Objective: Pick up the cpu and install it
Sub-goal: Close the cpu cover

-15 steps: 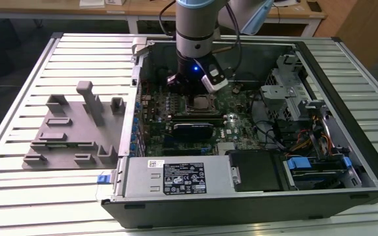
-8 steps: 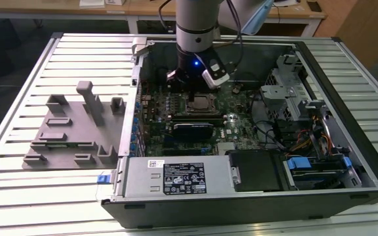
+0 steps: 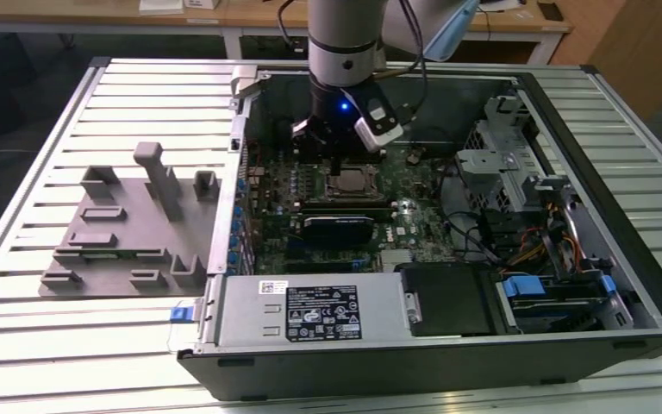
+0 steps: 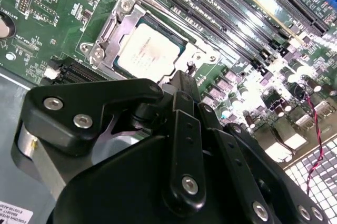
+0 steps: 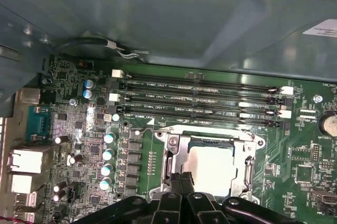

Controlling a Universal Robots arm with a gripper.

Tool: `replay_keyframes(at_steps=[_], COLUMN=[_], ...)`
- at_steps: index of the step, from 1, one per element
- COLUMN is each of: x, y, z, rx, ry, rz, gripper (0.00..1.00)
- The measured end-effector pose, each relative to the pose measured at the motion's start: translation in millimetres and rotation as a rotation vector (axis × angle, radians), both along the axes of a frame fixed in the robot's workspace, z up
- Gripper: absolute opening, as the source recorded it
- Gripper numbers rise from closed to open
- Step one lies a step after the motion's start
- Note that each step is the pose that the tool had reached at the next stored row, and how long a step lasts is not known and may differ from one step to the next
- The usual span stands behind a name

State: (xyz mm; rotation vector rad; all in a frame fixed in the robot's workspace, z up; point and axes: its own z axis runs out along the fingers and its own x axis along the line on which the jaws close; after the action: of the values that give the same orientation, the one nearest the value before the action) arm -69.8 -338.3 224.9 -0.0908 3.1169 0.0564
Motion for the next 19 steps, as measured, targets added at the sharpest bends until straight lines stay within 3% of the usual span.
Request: replay_keyframes(at_steps=[5,15,19], x=[3.5,27.3,29.3], y=[0.3,3.0,3.2], z=[0.1,0.1,0.5], rx=[-0.0002,-0.0002,-0.0003], ry=[0.0001,0.0001,0.0002], rz=[0.000,0.000,0.000], gripper=[0.11,0.11,0.11])
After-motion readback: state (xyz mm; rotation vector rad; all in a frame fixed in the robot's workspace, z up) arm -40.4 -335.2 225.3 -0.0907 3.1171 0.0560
